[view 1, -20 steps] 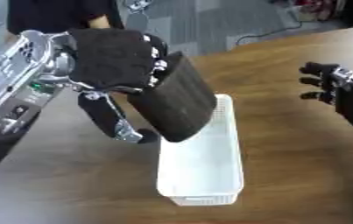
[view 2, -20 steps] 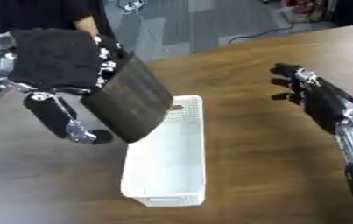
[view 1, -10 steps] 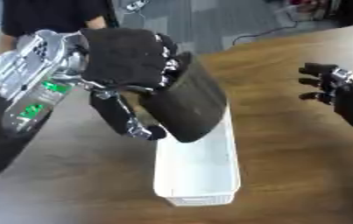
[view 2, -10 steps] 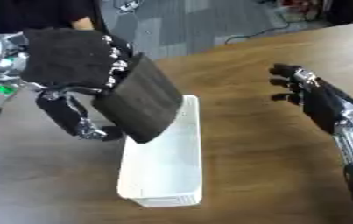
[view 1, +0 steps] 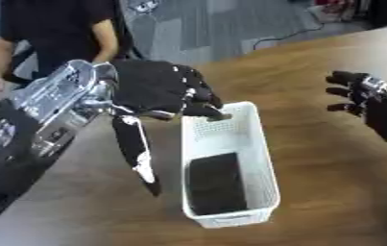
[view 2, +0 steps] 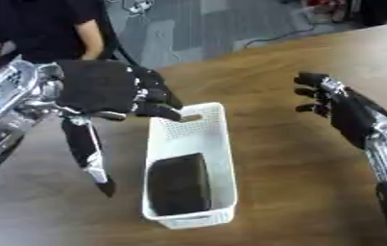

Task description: Pick up objects on the table and place them in the box.

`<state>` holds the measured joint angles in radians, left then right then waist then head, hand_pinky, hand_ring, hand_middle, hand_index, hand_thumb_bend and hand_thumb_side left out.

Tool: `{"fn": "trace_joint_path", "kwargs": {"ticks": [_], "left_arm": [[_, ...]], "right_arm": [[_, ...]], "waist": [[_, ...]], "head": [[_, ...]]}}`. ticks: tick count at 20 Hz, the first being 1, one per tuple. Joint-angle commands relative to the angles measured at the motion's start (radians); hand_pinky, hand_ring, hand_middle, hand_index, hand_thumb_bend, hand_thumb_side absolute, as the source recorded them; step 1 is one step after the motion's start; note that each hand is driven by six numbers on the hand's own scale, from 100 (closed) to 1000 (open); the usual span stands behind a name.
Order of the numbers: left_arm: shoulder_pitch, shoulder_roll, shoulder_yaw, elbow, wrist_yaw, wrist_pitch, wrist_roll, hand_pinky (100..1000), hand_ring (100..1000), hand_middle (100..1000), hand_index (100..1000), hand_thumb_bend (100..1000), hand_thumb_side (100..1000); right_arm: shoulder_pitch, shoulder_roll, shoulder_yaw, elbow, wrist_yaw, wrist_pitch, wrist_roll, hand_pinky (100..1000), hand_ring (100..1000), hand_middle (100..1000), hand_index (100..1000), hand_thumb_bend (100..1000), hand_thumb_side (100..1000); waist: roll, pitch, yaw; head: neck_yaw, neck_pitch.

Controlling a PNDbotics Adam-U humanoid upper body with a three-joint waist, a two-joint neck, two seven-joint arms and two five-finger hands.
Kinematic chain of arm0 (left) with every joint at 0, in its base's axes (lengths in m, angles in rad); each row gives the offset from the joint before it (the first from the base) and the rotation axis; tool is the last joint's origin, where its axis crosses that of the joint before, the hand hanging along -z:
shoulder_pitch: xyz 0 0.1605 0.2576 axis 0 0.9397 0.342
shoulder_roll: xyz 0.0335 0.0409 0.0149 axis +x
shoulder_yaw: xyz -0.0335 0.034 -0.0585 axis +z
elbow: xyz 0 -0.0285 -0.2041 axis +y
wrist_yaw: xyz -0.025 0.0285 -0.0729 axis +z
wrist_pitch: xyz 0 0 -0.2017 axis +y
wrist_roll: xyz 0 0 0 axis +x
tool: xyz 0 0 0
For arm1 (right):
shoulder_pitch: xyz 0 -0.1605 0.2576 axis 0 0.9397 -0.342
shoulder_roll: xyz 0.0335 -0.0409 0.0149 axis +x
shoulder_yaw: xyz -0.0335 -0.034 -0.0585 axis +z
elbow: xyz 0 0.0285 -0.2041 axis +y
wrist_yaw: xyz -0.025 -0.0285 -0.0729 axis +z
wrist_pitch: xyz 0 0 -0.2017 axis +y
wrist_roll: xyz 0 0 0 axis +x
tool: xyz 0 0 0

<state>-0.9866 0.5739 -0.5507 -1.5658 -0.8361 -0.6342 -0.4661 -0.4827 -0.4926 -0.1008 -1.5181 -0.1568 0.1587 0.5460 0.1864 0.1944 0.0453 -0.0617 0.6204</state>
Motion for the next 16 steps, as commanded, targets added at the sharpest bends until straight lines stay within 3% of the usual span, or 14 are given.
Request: {"fn": "trace_joint_path", "kwargs": {"ticks": [1, 12, 13, 14, 15, 16], "left_arm": [[-0.009, 0.017, 0.015, -0.014, 0.033, -0.271, -0.305, 879, 879, 868, 952, 797, 812], [-0.007, 0.024, 0.027, -0.037, 0.078, -0.256, -0.335, 863, 869, 864, 950, 733, 833], [-0.005, 0.025, 0.031, -0.038, 0.085, -0.252, -0.329, 854, 862, 866, 952, 659, 856], [0.001, 0.026, 0.038, -0.037, 0.104, -0.243, -0.308, 823, 839, 866, 952, 521, 888], [0.018, 0.027, 0.046, -0.027, 0.147, -0.224, -0.271, 784, 805, 856, 938, 442, 901], [0.051, 0.027, 0.059, -0.005, 0.235, -0.187, -0.209, 710, 747, 836, 914, 290, 909]], "right_arm": [[-0.02, -0.011, -0.005, -0.019, 0.003, 0.003, 0.001, 826, 977, 977, 1000, 100, 1000], [-0.019, -0.011, -0.005, -0.019, 0.002, 0.004, -0.001, 826, 977, 977, 1000, 100, 1000], [-0.018, -0.011, -0.005, -0.019, 0.002, 0.003, -0.001, 827, 977, 977, 1000, 100, 1000], [-0.018, -0.011, -0.006, -0.019, 0.002, 0.003, -0.001, 827, 977, 977, 1000, 100, 1000], [-0.018, -0.01, -0.006, -0.019, 0.002, 0.003, -0.001, 826, 977, 977, 1000, 100, 1000], [-0.019, -0.008, -0.006, -0.019, 0.001, 0.003, -0.001, 826, 976, 976, 1000, 100, 1000]], "waist": [[-0.006, -0.016, 0.005], [-0.009, -0.015, 0.011], [-0.01, -0.014, 0.013], [-0.011, -0.014, 0.014], [-0.012, -0.014, 0.015], [-0.014, -0.012, 0.015]], "head": [[-0.002, -0.007], [-0.004, -0.007], [-0.004, -0.008], [-0.005, -0.009], [-0.004, -0.012], [-0.002, -0.018]]}}
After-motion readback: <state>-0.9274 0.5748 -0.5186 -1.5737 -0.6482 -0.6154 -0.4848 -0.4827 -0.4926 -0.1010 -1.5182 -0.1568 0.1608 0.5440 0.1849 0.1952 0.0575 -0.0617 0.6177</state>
